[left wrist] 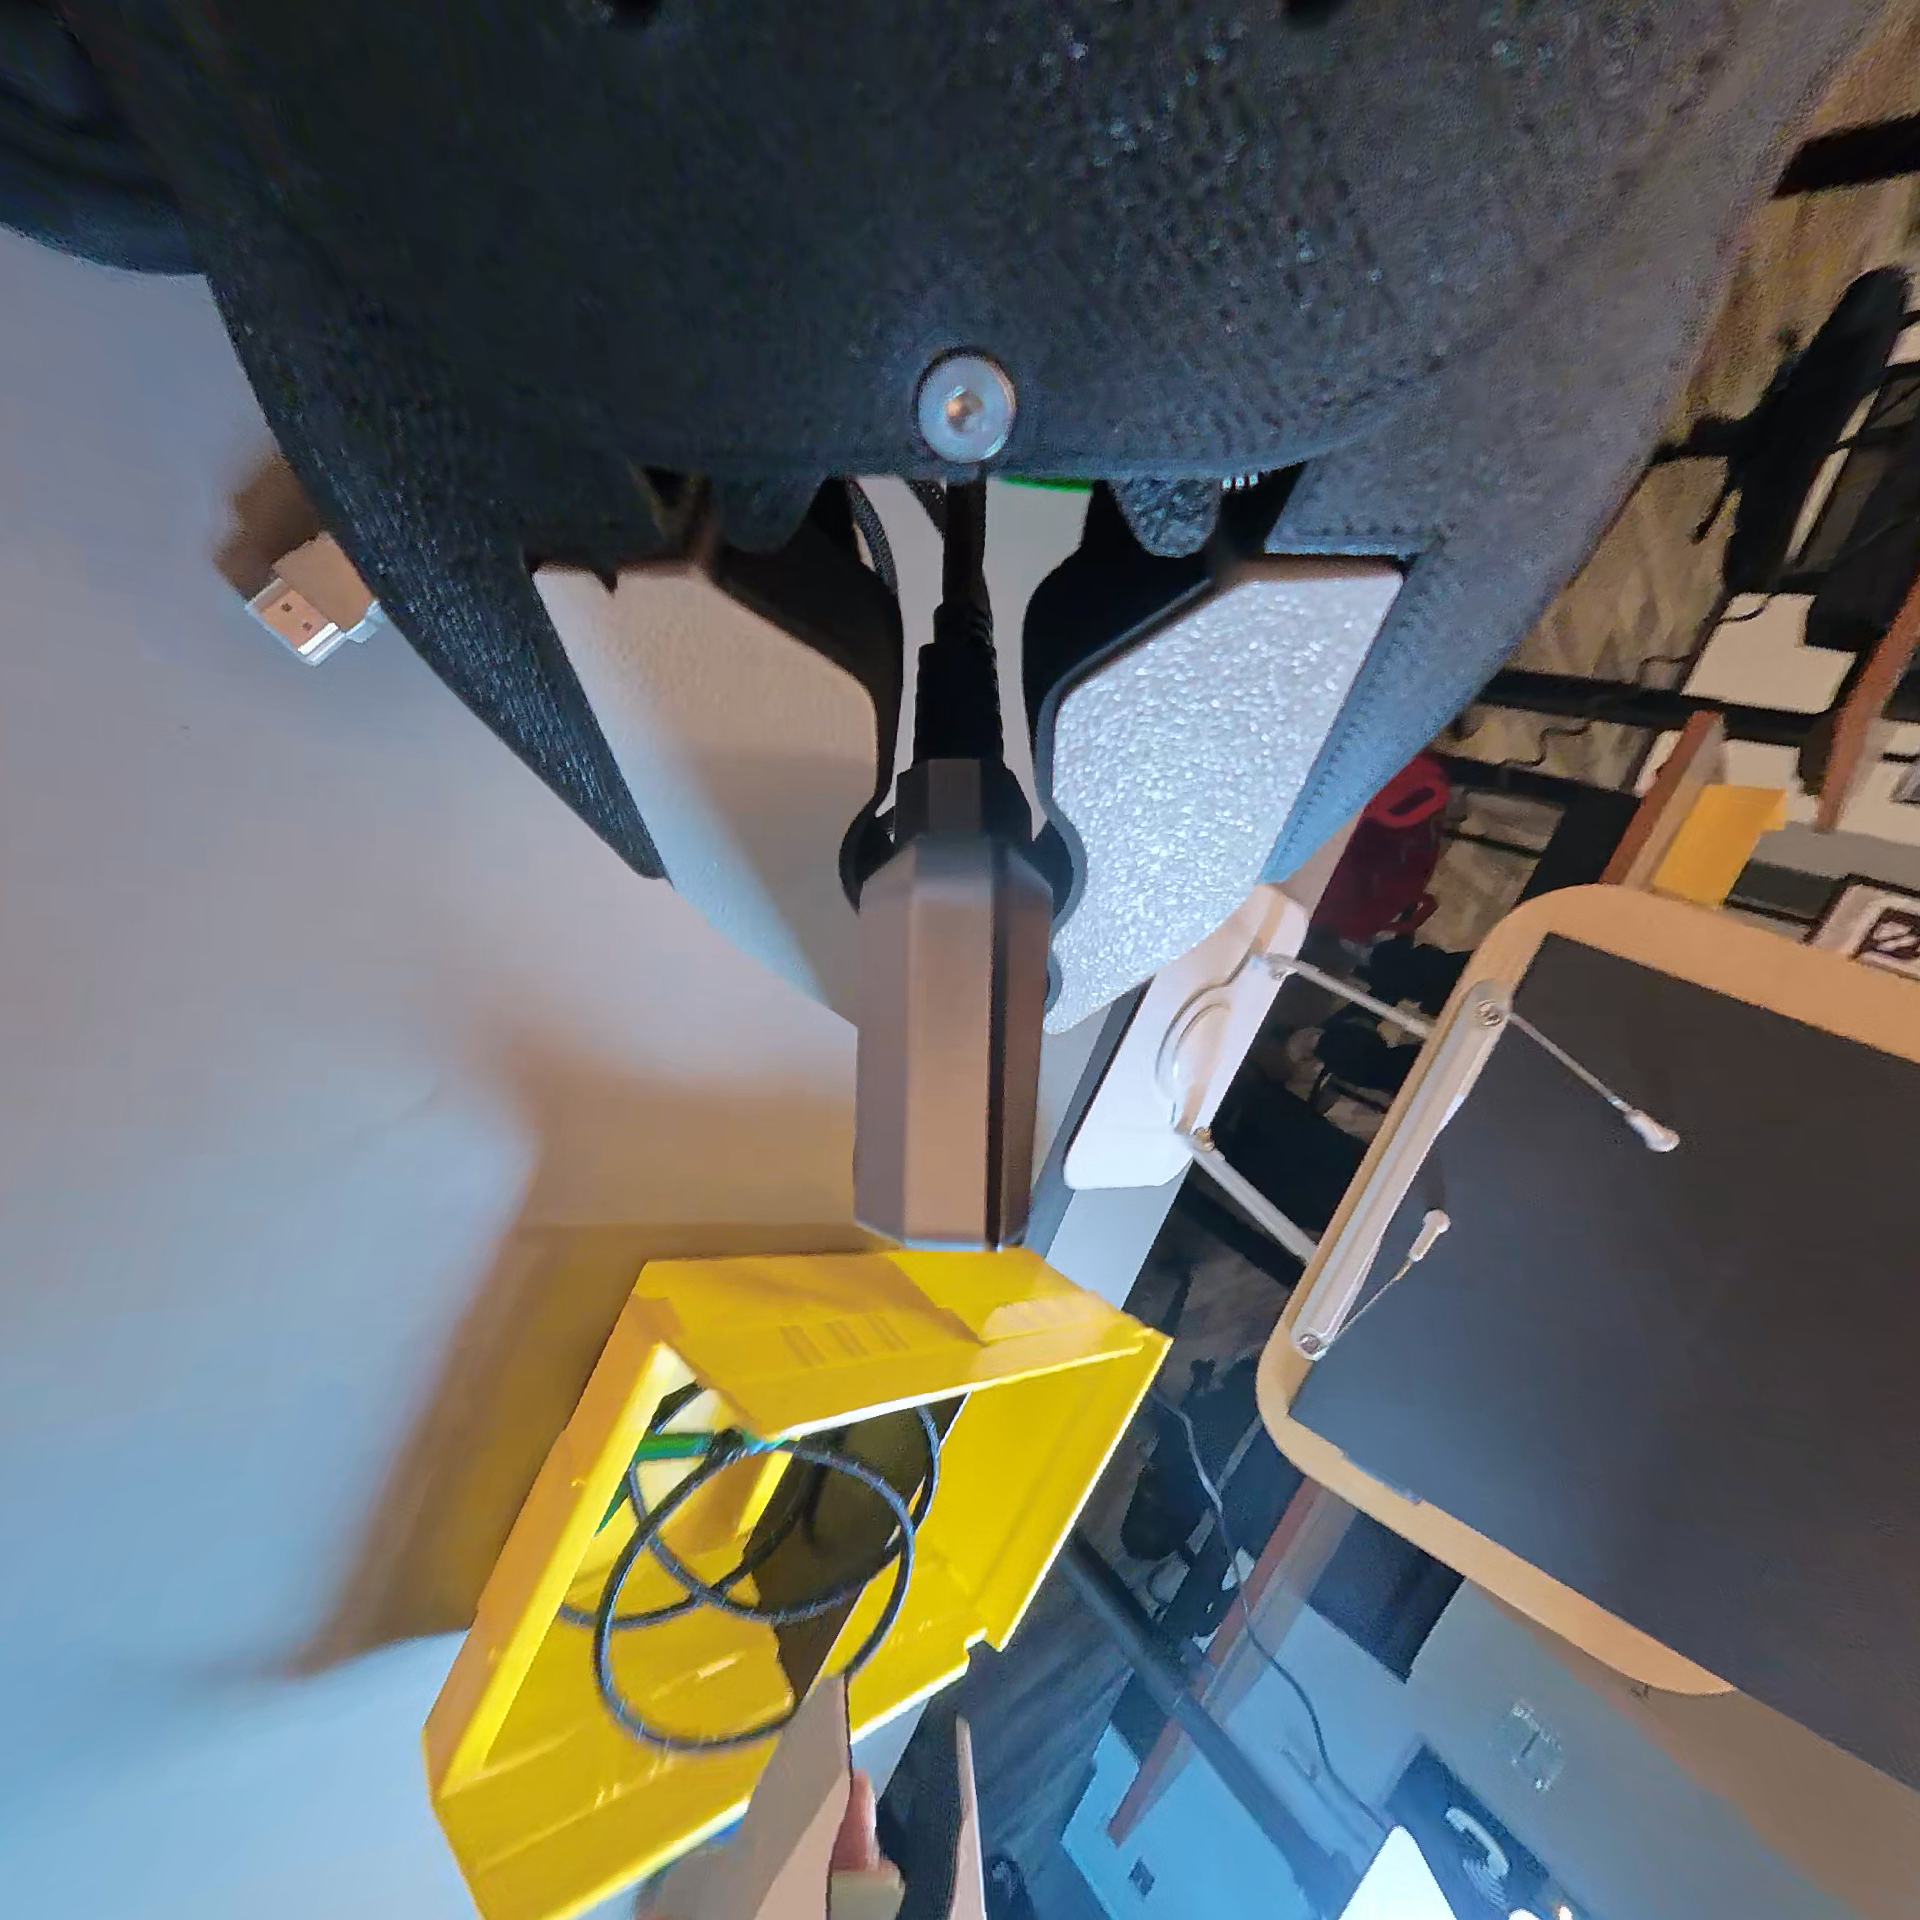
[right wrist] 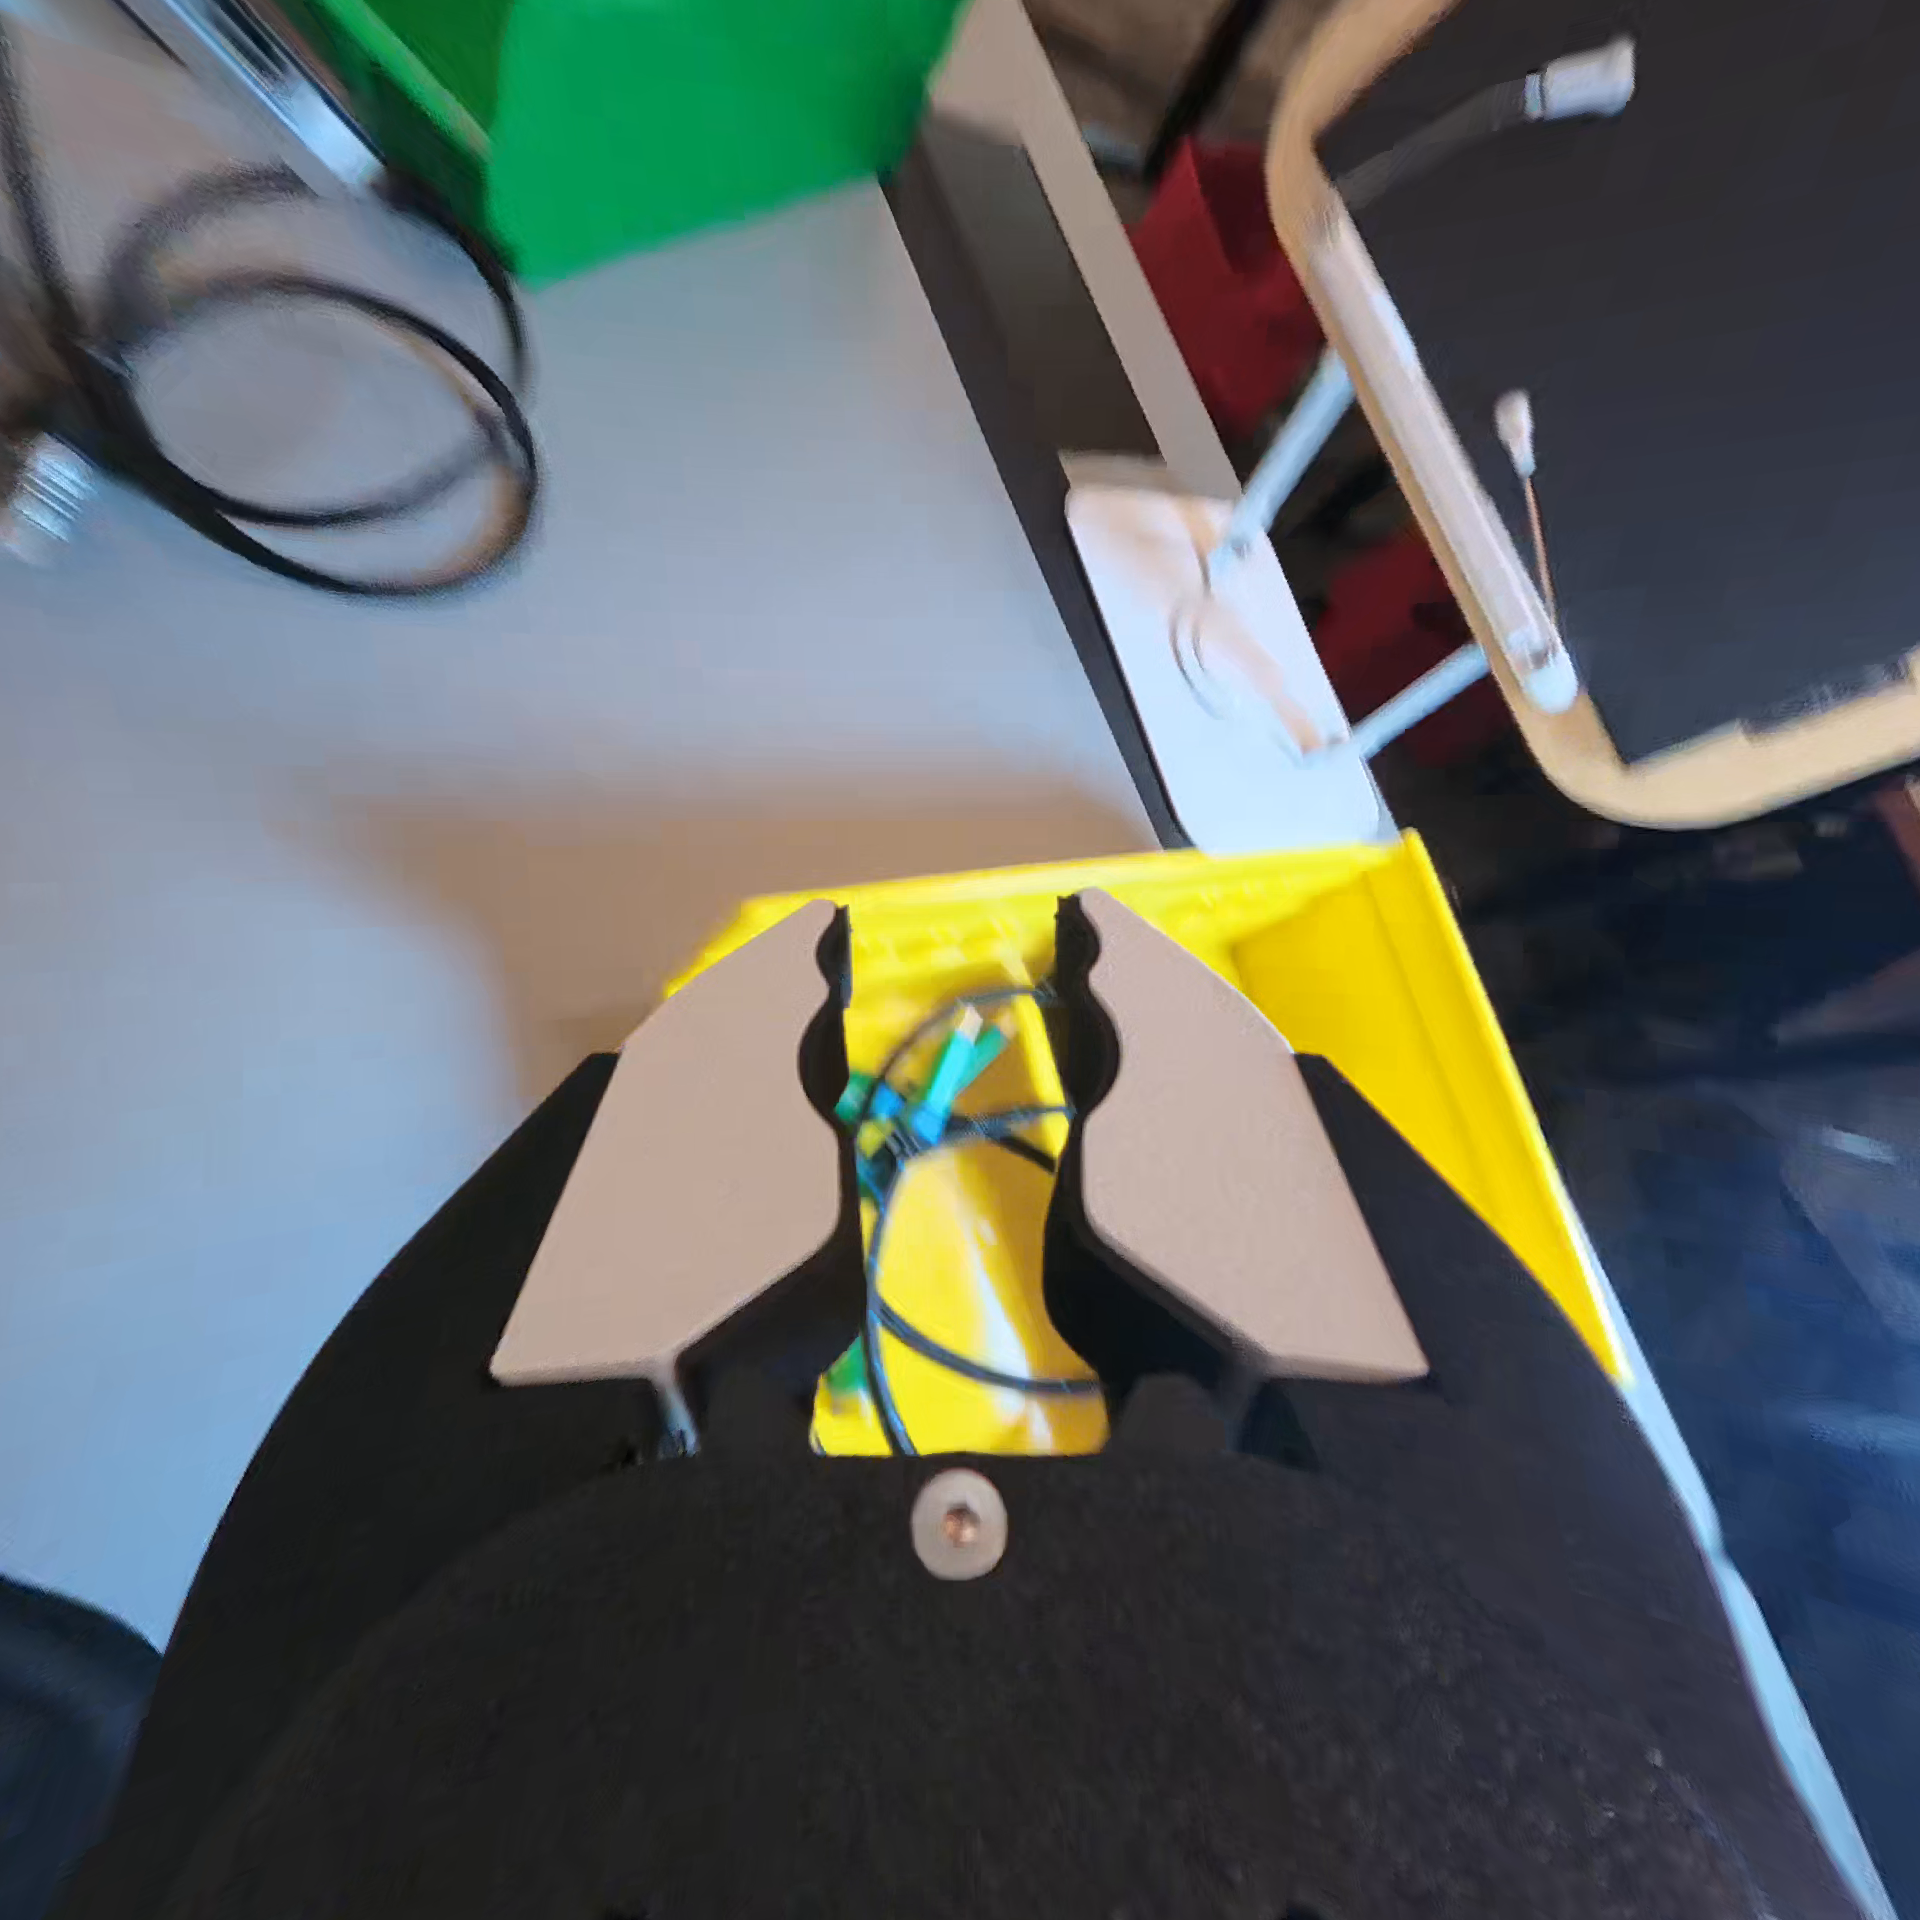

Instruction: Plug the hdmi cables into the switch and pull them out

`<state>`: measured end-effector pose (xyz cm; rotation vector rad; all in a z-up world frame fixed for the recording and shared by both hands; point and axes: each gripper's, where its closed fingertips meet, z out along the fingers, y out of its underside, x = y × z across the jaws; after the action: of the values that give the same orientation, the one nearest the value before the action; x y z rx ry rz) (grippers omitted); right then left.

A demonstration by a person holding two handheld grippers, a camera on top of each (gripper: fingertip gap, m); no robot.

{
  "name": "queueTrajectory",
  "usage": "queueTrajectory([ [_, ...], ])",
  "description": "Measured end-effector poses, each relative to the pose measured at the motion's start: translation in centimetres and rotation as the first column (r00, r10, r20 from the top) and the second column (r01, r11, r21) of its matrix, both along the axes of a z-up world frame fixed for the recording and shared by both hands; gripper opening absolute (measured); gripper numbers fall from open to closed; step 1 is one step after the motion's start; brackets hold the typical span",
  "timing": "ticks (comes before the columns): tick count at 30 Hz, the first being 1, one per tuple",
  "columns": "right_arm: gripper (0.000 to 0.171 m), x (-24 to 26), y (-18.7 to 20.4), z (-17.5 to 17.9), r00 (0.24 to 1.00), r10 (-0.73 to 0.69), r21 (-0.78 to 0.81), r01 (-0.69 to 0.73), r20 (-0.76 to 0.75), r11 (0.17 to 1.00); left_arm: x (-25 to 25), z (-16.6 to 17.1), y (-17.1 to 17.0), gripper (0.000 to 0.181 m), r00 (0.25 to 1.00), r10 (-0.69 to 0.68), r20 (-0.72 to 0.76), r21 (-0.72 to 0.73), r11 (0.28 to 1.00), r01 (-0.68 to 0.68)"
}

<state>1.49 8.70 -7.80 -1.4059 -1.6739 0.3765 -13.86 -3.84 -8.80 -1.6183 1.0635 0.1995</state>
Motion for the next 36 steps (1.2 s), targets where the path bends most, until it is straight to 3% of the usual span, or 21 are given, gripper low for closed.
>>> queueTrajectory([
  [4, 0.038, -4.0, -8.1, 1.2, 0.949, 0.249, -0.014, -0.256, -0.191, 0.967, 2.1, 0.1, -0.8, 0.023, 0.988, -0.105, 0.117, -0.038, 0.993, 0.11],
  [7, 0.038, -6.7, -13.4, 1.2, 0.898, 0.381, 0.049, -0.38, -0.218, 0.924, 4.0, -0.1, -1.5, 0.023, 0.967, -0.181, 0.179, -0.065, 0.979, 0.195],
  [9, 0.037, -8.1, -14.9, 0.7, 0.897, 0.413, 0.119, -0.398, -0.159, 0.91, 5.3, -0.1, -2.1, 0.023, 0.953, -0.233, 0.195, -0.07, 0.966, 0.25],
  [13, 0.02, -9.0, -16.0, 0.2, 0.883, 0.469, 0.208, -0.455, -0.023, 0.866, 6.1, 0.0, -2.9, 0.023, 0.943, -0.275, 0.187, -0.054, 0.956, 0.289],
  [17, 0.02, -8.8, -16.8, 3.5, 0.869, 0.495, 0.218, -0.482, -0.008, 0.849, 6.1, 2.9, -3.8, 0.025, 0.894, -0.332, 0.3, 0.069, 0.942, 0.327],
  [19, 0.02, -8.2, -16.0, 6.3, 0.883, 0.468, 0.289, -0.454, 0.023, 0.843, 4.9, 5.1, -3.8, 0.04, 0.885, -0.317, 0.341, 0.158, 0.947, 0.279],
  [23, 0.02, -6.2, -12.4, 14.2, 0.937, 0.347, 0.431, -0.331, 0.045, 0.839, 0.6, 8.8, -3.6, 0.044, 0.794, -0.282, 0.538, 0.26, 0.952, 0.162],
  [30, 0.02, -1.7, -1.6, 26.8, 1.0, -0.008, 0.6, -0.007, 0.022, 0.8, -2.1, 8.0, -2.3, 0.041, 0.768, -0.207, 0.606, 0.219, 0.972, 0.089],
  [33, 0.02, 0.0, 2.7, 29.1, 0.991, -0.131, 0.616, 0.096, 0.012, 0.782, -1.8, 7.2, -1.9, 0.041, 0.785, -0.191, 0.59, 0.195, 0.977, 0.092],
  [36, 0.02, 1.2, 6.1, 28.2, 0.978, -0.21, 0.601, 0.154, 0.023, 0.784, -1.6, 6.4, -1.6, 0.04, 0.803, -0.175, 0.57, 0.174, 0.981, 0.091],
])
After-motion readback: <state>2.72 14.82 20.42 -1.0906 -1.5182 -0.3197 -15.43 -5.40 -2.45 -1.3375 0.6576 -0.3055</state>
